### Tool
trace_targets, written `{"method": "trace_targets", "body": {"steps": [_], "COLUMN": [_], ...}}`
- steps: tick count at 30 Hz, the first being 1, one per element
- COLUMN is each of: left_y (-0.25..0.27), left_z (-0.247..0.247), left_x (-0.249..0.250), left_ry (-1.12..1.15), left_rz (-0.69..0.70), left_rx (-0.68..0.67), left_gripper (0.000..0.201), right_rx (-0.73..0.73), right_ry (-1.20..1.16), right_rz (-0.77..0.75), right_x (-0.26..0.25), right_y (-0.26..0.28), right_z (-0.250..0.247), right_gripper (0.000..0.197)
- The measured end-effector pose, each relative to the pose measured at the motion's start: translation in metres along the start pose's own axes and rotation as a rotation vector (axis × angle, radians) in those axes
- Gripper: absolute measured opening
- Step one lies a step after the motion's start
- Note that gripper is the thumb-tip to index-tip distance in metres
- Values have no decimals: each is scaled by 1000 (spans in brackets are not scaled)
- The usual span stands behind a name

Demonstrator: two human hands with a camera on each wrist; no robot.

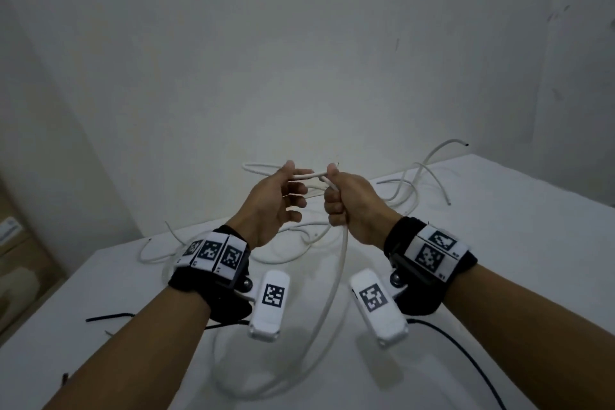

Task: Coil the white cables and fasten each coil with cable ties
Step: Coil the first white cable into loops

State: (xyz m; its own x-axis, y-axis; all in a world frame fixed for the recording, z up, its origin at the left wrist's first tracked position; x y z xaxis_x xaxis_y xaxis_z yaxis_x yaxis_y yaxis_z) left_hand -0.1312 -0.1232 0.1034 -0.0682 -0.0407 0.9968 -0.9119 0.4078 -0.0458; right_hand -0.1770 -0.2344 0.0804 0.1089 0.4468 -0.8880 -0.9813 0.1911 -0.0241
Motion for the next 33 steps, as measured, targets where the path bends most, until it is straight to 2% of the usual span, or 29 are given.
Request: {"method": "trace_targets", "body": {"steps": [4,6,9,11,13,14,15,16,17,18,19,20,22,24,27,29,33], "left_y": [3,7,13,17,23,26,27,24,20,18,17,20,23,19,10,12,19], "left_z": [-8,-11,-16,-26,-33,-26,-17,-6,2,9,14,18,18,7,8,11,6], "left_x": [-12,-15,-15,-7,15,28,33,33,29,23,17,17,25,26,24,27,26], "left_ry": [-128,-235,-418,-683,-1096,-1222,-1255,-1219,-1102,-936,-787,-699,-556,-338,-36,126,382], "left_rz": [-79,-68,-29,6,132,273,407,504,536,496,451,450,475,380,201,171,108], "left_rx": [44,78,177,309,496,539,501,383,237,92,3,-17,53,135,48,-7,-39], "left_gripper": [33,37,48,59,63,58,50,44,38,31,29,33,41,41,36,33,43], "right_rx": [73,26,-1,11,15,7,-4,-14,-22,-26,-29,-35,-69,-129,-168,-141,-141], "right_ry": [-121,-168,-96,-22,51,83,107,120,121,116,112,114,141,195,440,629,738], "right_rz": [-63,-53,-69,-93,-113,-125,-136,-149,-162,-175,-190,-208,-258,-316,-518,-672,-770], "right_x": [-14,-17,-21,-24,-28,-30,-33,-36,-39,-44,-49,-54,-63,-66,-64,-59,-45], "right_y": [-7,-8,-7,-7,-6,-6,-5,-5,-5,-5,-5,-5,-3,2,17,26,37], "right_z": [-17,-15,-11,-9,-8,-6,-4,-1,1,3,6,9,18,31,52,59,59], "right_gripper": [24,26,25,25,25,25,25,25,25,25,25,26,27,23,21,25,12]}}
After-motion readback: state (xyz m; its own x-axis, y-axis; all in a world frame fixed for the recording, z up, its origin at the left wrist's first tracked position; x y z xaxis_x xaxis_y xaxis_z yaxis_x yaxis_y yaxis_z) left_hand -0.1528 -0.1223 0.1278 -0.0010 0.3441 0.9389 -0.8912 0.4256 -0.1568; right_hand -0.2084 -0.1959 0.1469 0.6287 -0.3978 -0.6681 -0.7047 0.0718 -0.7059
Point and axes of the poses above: each hand's wrist, its own y-axis away from the middle knuckle, its own z-axis out of the palm, x = y × z, the point moved 10 cm from there along -y, towards the middle knuckle, and after that the axes turned 4 degrees about -y, right-handed, at the moved point
